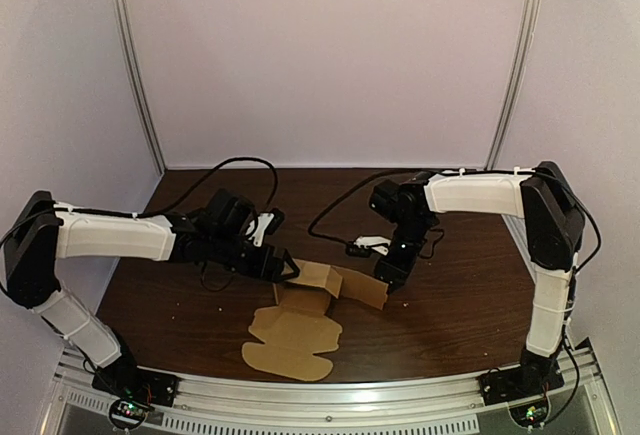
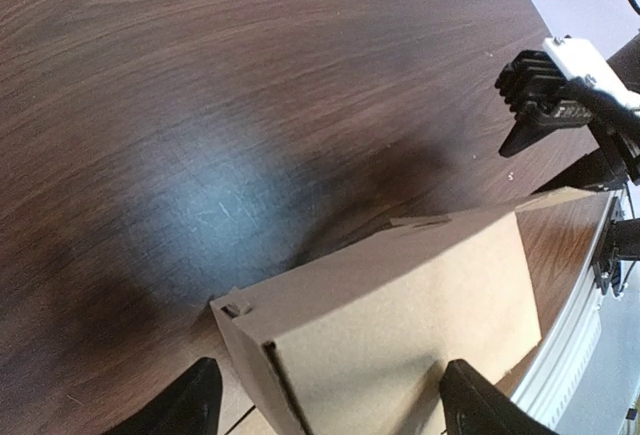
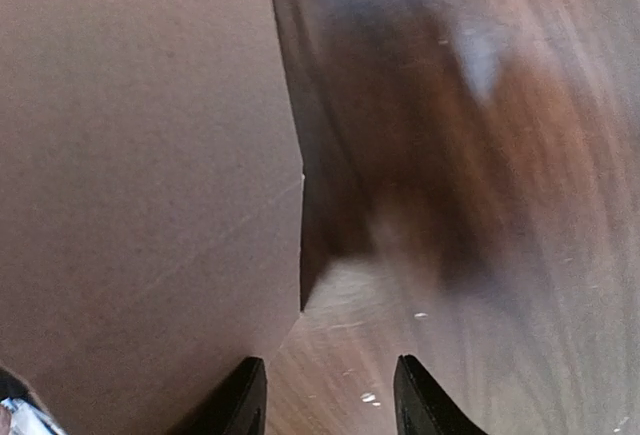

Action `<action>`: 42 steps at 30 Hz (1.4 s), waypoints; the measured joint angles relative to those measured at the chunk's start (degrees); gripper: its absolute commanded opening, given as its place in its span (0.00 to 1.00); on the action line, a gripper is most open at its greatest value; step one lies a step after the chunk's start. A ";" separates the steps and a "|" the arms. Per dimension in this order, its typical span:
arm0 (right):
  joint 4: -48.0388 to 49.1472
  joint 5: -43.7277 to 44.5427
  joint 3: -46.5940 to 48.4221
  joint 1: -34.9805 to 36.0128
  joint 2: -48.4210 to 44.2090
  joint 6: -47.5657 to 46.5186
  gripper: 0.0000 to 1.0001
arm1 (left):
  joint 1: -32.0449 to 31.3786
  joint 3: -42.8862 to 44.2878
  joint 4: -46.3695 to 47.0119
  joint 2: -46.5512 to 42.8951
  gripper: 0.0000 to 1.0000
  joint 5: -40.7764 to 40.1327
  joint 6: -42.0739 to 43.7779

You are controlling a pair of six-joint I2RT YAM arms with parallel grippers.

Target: Fold the paper box

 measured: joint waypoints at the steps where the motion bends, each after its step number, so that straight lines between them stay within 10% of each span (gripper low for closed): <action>1: -0.52 -1.07 0.00 0.00 -0.02 -0.13 0.48 | 0.00 0.00 0.00 -0.24 0.78 -0.02 -0.17; 15: -2.89 -5.75 -4.15 0.02 -2.64 -4.39 0.51 | -0.09 -0.63 -5.20 -11.82 0.77 -3.87 2.62; 29: -0.15 -5.66 -9.97 0.02 -7.76 -8.20 0.52 | -6.32 -31.80 12.96 -34.62 0.58 -17.42 15.91; 42: 0.02 -5.84 -10.10 0.02 -7.78 -9.07 0.53 | -12.35 -15.56 12.02 -23.43 0.56 -22.58 30.71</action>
